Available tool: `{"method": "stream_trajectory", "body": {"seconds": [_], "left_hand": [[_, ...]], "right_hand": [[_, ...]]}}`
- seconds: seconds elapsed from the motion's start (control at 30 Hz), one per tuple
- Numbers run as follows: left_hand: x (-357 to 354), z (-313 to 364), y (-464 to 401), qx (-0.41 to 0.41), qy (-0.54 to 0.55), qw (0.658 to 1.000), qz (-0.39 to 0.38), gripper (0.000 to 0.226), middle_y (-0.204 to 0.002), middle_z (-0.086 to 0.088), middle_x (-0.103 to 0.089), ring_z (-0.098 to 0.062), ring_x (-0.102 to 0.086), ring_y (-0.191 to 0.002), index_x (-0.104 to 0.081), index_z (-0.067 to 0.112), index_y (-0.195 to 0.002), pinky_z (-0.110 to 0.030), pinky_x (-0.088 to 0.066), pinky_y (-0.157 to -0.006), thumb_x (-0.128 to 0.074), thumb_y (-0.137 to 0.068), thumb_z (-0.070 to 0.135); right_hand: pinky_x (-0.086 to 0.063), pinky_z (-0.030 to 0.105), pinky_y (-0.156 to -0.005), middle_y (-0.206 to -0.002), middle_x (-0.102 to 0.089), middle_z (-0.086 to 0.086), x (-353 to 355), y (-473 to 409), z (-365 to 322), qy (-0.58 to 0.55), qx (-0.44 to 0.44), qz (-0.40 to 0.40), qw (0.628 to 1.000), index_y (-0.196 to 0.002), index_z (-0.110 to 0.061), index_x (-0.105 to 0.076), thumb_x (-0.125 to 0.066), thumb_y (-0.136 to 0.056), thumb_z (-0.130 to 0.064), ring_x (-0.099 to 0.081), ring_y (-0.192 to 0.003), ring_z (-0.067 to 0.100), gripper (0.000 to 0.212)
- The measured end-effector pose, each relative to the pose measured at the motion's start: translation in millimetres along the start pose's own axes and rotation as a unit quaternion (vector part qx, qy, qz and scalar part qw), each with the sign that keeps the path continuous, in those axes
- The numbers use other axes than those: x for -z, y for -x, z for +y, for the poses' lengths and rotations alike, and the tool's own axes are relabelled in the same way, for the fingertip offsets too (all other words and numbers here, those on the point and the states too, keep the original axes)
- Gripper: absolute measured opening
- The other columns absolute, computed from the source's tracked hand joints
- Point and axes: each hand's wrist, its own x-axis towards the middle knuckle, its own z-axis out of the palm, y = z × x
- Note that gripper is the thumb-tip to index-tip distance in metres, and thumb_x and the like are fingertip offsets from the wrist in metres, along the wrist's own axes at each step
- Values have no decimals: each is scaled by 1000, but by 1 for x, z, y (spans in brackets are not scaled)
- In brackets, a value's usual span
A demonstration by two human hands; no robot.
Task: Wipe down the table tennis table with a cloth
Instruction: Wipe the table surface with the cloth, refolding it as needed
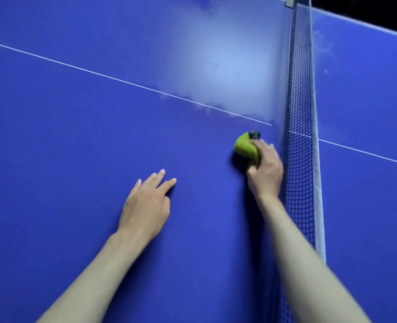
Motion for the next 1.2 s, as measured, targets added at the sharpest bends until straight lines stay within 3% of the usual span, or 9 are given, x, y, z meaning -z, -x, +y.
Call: {"method": "stream_trajectory", "body": {"seconds": [0.1,0.2,0.37,0.73,1.2], "left_hand": [[3,-6,7,3,59,997,45,58,-156,3,-46,-11,-40,-145,-48,28,-151,-29,-19,-123,-44,-97,6],[-1,-9,22,-11,58,996,65,55,-151,-1,-53,-15,-45,-143,-54,23,-147,-31,-22,-122,-48,-96,4],[-7,-9,58,-23,49,997,51,50,-147,-1,-56,-19,-48,-140,-58,21,-142,-41,-32,-120,-53,-95,6],[3,-63,180,-54,34,997,44,50,-146,1,-54,-18,-45,-139,-55,26,-143,-41,-34,-117,-51,-96,11],[17,-128,295,-38,20,998,35,49,-143,-3,-55,-23,-45,-136,-55,25,-143,-44,-37,-112,-52,-96,14]], "right_hand": [[-20,31,-127,-145,-62,4,-6,-51,14,-22,-65,-7,998,-138,-27,-63,-48,-70,-6,-50,-139,35,73],[-11,22,-124,-151,-56,6,-13,-34,8,-37,-78,5,996,-142,-22,-61,-52,-76,6,-42,-146,33,72],[-22,34,-126,-149,-57,4,-2,42,4,-37,-39,20,998,-142,-24,-61,-56,-79,4,-45,-143,32,69],[-31,50,-120,-150,-55,-5,33,252,-40,-13,-73,38,997,-143,-34,-58,-57,-81,-5,-44,-145,22,68],[-28,53,-120,-156,-48,-11,64,506,-120,22,-135,30,990,-144,-36,-54,-68,-80,4,-42,-146,20,77]]}}
